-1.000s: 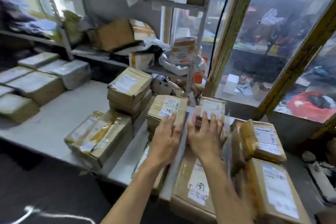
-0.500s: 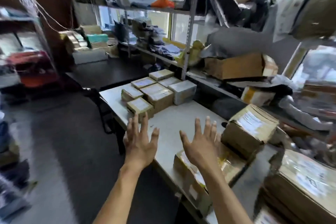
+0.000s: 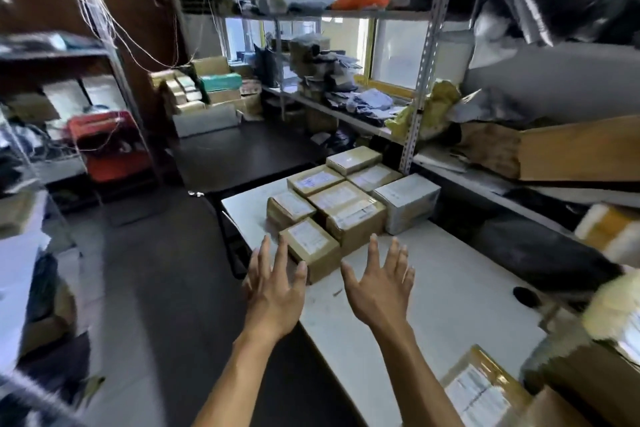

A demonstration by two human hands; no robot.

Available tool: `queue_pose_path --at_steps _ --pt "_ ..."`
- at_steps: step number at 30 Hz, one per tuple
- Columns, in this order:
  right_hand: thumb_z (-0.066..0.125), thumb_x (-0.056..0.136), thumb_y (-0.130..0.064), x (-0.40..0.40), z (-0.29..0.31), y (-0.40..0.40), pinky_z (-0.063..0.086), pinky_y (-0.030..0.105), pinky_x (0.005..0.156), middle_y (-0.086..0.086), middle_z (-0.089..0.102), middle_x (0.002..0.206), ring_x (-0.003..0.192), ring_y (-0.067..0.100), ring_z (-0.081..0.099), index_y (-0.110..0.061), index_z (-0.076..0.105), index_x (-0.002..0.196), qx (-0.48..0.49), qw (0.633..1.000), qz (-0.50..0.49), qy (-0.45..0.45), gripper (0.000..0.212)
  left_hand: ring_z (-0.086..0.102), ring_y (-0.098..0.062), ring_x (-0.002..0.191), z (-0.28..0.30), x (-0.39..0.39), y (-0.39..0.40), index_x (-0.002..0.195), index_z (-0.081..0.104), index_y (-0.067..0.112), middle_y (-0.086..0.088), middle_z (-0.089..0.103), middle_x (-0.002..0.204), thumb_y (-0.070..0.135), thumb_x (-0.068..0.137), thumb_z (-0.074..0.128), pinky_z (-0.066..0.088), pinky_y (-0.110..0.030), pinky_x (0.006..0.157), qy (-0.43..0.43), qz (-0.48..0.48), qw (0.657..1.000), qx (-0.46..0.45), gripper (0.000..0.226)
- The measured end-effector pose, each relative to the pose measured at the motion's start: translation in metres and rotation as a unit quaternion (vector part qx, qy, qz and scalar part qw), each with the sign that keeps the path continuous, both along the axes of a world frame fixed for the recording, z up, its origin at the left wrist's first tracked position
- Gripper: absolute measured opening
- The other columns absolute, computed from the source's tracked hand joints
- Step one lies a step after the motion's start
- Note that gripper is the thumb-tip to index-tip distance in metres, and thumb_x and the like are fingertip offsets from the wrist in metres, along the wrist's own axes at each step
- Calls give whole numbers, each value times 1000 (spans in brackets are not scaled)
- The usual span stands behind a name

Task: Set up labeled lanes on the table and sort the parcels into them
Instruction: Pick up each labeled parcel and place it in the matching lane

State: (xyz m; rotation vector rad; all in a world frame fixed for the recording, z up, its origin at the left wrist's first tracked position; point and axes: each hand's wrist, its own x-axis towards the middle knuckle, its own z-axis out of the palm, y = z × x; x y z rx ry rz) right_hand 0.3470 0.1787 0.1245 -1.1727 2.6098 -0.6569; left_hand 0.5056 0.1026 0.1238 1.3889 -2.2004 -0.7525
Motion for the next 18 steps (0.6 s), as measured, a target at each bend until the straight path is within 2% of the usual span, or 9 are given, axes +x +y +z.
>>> queue_pose_path --at_steps 4,10,13,18 --pt "27 102 -68 -33 4 -64 -9 50 126 7 -23 170 156 27 -27 -31 -4 165 -16 1000 -17 -14 79 -23 -9 152 14 -37 -67 156 -12 49 16 -23 166 56 104 23 -7 -47 124 -24 -21 999 -19 63" --pt "28 102 -68 -85 14 -132 -11 48 126 9 -20 171 156 27 -27 -29 -2 165 -21 999 -41 -12 80 -22 -8 152 20 -94 -147 158 5 48 20 -18 166 54 105 27 -5 -48 124 -16 -55 998 -21 58" --pt "28 102 -67 -106 10 -154 -12 48 126 10 -18 171 156 27 -26 -29 -1 165 -11 998 -57 -12 79 -22 -10 152 18 -115 -177 159 7 47 19 -15 167 55 105 26 -4 -53 125 -22 -67 997 -7 58" --pt "27 103 -67 -135 -4 -186 -13 47 125 10 -18 171 155 27 -27 -29 -4 166 -5 995 -98 -4 80 -17 -11 153 8 -155 -225 159 8 46 21 -13 166 56 105 27 -7 -51 123 -19 -97 995 20 58"
